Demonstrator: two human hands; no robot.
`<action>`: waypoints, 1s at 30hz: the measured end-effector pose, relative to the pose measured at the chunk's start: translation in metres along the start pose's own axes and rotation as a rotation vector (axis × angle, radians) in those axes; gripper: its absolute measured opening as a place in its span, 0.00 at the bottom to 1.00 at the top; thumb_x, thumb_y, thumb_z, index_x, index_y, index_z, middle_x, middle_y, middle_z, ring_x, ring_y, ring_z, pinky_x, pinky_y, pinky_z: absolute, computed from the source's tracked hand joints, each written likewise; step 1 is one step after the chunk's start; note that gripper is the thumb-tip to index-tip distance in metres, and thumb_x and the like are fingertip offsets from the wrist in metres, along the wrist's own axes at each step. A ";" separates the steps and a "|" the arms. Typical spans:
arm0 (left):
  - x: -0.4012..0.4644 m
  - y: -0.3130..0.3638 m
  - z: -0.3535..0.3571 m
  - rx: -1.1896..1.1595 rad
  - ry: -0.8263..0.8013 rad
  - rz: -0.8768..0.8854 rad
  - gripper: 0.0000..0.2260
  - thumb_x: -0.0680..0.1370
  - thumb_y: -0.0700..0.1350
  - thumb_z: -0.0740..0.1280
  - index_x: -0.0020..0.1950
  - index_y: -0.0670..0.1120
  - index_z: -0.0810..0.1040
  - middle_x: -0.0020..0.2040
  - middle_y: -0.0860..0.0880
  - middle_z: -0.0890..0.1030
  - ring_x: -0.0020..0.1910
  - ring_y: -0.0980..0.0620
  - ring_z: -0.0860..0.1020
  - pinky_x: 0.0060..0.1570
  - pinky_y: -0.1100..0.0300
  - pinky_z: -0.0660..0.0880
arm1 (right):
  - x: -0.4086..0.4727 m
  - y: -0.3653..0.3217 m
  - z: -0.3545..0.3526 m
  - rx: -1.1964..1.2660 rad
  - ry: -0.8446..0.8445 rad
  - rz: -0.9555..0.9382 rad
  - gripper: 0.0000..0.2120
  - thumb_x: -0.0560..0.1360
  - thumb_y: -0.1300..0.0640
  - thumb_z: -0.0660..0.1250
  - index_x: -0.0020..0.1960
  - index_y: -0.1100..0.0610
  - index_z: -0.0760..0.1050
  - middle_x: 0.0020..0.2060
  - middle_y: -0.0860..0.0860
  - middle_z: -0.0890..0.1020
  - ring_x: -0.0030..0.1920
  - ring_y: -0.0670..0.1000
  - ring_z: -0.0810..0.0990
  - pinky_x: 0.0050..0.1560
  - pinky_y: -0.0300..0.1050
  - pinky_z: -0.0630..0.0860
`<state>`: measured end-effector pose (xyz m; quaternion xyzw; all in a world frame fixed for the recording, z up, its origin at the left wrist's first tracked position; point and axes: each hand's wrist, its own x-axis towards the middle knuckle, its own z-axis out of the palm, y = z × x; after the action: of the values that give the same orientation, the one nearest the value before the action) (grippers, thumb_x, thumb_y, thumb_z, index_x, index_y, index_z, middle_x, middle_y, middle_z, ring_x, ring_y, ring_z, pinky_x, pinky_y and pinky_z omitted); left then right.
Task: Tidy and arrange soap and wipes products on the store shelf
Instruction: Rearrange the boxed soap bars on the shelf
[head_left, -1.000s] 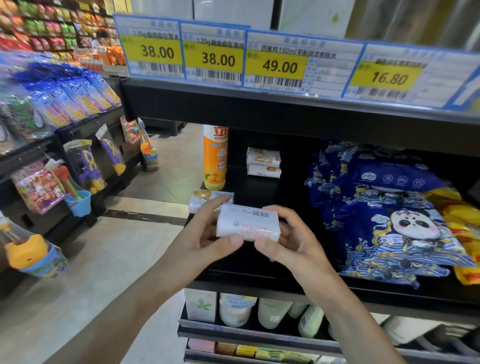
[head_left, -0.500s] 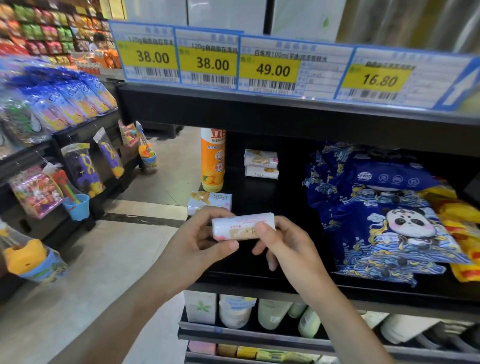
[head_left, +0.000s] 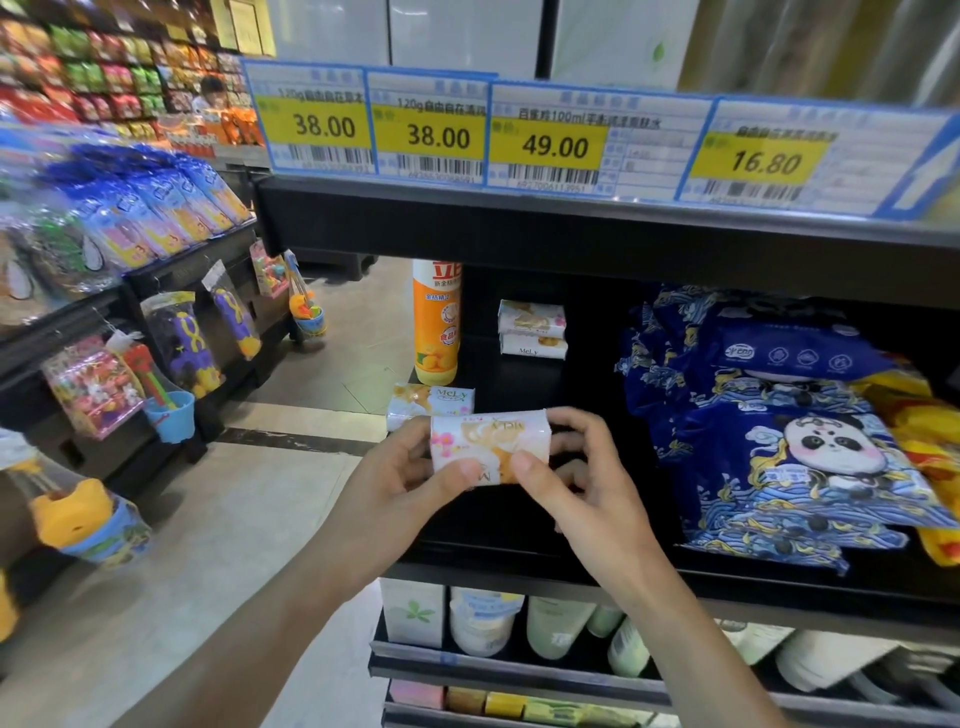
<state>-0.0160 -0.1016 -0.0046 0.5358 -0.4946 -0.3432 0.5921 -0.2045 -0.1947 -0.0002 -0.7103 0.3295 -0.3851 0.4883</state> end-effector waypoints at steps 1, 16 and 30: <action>0.000 0.000 0.000 -0.004 -0.002 0.000 0.16 0.79 0.51 0.73 0.66 0.53 0.80 0.63 0.52 0.85 0.63 0.51 0.83 0.62 0.61 0.78 | -0.001 0.001 0.000 -0.015 0.011 -0.025 0.34 0.64 0.30 0.73 0.67 0.32 0.68 0.58 0.40 0.77 0.48 0.46 0.81 0.46 0.40 0.78; 0.007 0.003 0.000 0.009 0.143 -0.125 0.28 0.84 0.66 0.54 0.54 0.47 0.86 0.45 0.45 0.88 0.46 0.47 0.86 0.47 0.59 0.78 | 0.021 -0.011 -0.007 -0.644 -0.054 -0.476 0.31 0.74 0.50 0.76 0.74 0.44 0.69 0.67 0.37 0.71 0.63 0.45 0.69 0.65 0.35 0.67; -0.008 -0.005 0.000 0.995 -0.046 0.246 0.12 0.79 0.50 0.65 0.60 0.55 0.82 0.57 0.60 0.79 0.58 0.55 0.73 0.63 0.56 0.71 | 0.108 -0.038 0.051 -0.771 -0.269 -0.180 0.30 0.77 0.47 0.73 0.77 0.46 0.67 0.69 0.48 0.70 0.71 0.52 0.65 0.65 0.39 0.60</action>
<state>-0.0171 -0.0953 -0.0111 0.6829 -0.6703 -0.0060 0.2903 -0.1044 -0.2523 0.0491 -0.9111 0.3194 -0.1788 0.1897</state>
